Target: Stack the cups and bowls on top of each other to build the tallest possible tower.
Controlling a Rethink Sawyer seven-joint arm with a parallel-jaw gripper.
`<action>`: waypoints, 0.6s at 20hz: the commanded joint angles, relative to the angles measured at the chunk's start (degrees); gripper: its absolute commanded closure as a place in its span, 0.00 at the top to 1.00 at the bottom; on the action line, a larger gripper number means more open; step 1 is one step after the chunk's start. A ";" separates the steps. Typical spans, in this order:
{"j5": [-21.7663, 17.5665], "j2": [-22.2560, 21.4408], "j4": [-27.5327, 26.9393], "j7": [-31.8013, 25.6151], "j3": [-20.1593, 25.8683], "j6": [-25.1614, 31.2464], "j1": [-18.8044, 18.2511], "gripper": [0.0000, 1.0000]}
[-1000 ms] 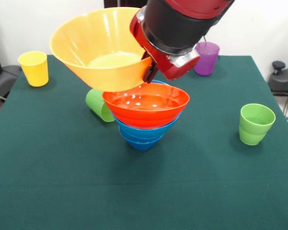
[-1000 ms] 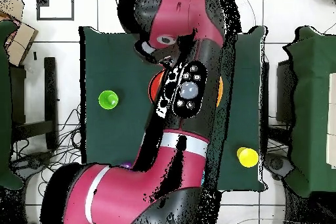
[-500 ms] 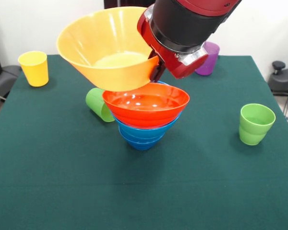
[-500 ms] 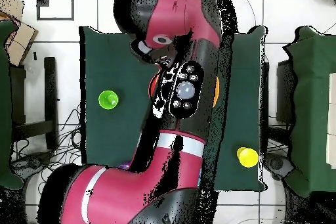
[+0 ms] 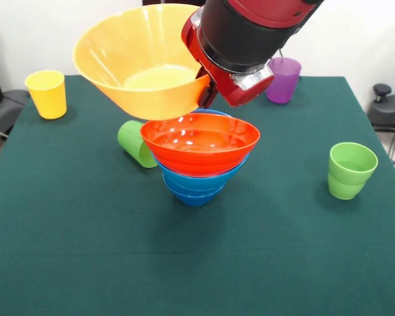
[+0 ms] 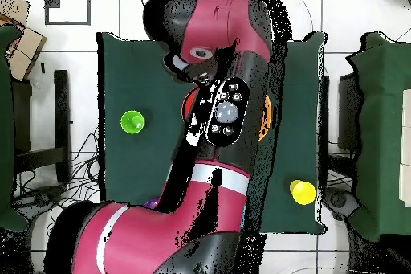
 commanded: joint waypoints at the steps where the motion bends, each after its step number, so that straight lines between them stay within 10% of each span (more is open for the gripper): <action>1: 0.62 -2.07 8.23 9.59 2.48 -1.89 1.55 0.00; 12: 1.16 -2.30 9.09 10.24 2.09 -3.16 1.85 0.00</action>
